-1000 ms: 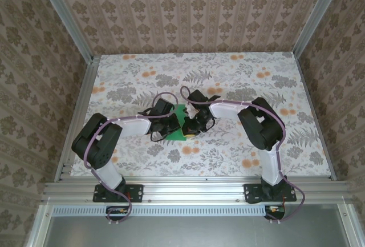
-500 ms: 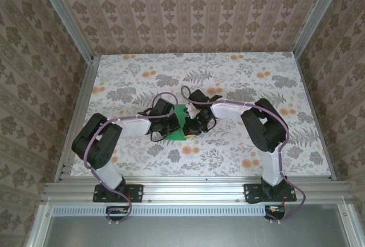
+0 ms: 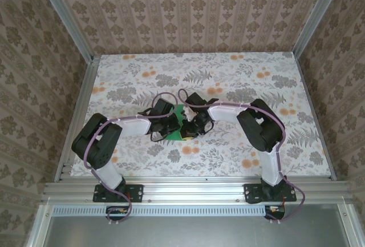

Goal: Fold a paper plane with a square sheet of paper (pick it up from the middle)
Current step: Fold the triangle a second time at the center of the table.

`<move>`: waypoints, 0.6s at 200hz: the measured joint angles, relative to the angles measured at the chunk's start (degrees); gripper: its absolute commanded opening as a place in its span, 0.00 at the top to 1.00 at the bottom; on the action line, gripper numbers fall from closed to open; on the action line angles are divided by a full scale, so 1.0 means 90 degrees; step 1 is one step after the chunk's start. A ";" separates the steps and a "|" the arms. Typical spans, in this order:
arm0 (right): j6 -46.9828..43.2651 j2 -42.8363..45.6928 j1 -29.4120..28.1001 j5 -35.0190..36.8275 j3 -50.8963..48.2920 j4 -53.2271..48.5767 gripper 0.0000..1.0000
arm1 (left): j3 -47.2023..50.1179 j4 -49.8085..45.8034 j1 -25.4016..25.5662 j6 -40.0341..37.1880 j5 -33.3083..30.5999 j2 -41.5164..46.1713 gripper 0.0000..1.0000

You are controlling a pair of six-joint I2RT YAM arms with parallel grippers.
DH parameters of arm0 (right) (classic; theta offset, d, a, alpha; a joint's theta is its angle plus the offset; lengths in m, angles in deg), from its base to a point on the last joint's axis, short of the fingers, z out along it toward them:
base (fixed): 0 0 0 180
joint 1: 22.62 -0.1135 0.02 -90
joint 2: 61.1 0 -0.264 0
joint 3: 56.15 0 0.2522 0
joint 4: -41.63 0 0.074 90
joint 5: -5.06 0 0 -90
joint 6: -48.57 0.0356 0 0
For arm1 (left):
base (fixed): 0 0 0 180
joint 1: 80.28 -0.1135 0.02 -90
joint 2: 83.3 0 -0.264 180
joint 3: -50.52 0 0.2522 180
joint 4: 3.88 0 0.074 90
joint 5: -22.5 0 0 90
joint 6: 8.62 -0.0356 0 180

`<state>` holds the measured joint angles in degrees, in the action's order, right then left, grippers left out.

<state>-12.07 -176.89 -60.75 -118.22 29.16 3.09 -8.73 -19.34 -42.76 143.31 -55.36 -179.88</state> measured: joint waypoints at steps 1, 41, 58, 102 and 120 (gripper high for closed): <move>-0.0002 0.0000 0.0002 0.0000 -0.0015 0.0005 0.89 | 0.0000 0.0000 0.0000 0.0000 0.0000 0.0000 0.99; -0.0083 0.0070 0.0100 -0.0046 -0.0197 0.0165 0.89 | 0.0000 0.0005 0.0000 0.0002 0.0005 0.0000 0.99; -0.0121 0.0148 0.0136 -0.0041 -0.0279 0.0129 0.89 | 0.0000 0.0007 0.0000 0.0002 0.0010 0.0000 0.99; -0.0117 0.0495 0.0138 -0.0022 -0.0372 -0.0158 0.88 | 0.0012 0.0029 0.0000 0.0002 0.0012 0.0000 0.99; -0.0063 0.0566 0.0138 -0.0024 -0.0347 -0.0080 0.88 | 0.0017 0.0036 0.0000 0.0002 0.0012 0.0005 0.99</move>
<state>-12.63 -171.80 -59.50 -118.43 26.04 2.37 -8.58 -19.01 -42.76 143.33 -55.25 -179.83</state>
